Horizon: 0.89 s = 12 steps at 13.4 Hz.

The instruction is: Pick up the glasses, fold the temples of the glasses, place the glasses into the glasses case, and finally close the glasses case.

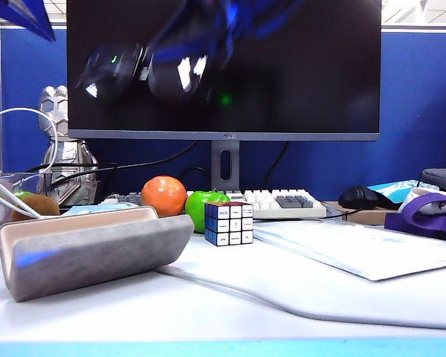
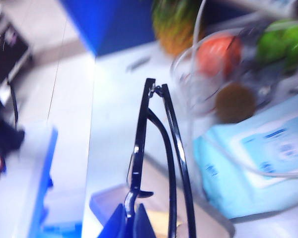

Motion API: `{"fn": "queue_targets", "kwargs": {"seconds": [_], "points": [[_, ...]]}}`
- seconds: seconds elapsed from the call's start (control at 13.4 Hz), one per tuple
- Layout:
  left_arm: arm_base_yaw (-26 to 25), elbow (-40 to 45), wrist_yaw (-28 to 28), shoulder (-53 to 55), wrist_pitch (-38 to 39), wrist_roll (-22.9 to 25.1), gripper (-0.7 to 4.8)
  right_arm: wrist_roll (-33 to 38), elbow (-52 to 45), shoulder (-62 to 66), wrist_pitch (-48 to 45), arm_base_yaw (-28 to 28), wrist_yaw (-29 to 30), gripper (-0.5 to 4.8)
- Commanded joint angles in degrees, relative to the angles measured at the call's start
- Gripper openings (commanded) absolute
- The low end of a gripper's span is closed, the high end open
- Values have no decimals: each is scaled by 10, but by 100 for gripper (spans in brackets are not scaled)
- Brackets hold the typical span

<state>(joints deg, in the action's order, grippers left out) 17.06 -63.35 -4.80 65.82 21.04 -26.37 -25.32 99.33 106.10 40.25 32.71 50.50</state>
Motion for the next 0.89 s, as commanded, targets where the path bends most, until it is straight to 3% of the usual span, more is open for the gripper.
{"fn": "queue_targets", "kwargs": {"seconds": [0.07, 0.37, 0.45, 0.89], "points": [[0, -2, 16, -2, -1, 5, -5, -215, 2, 62, 96, 54, -58, -5], [0, -2, 35, -2, -1, 5, -5, -306, 2, 144, 76, 72, -86, -5], [0, -2, 35, -1, 1, 11, -5, -306, 2, 147, 95, 73, -45, -5], [0, -1, 35, -1, 16, 24, -5, -305, 2, 146, 139, 73, -1, -5]]}}
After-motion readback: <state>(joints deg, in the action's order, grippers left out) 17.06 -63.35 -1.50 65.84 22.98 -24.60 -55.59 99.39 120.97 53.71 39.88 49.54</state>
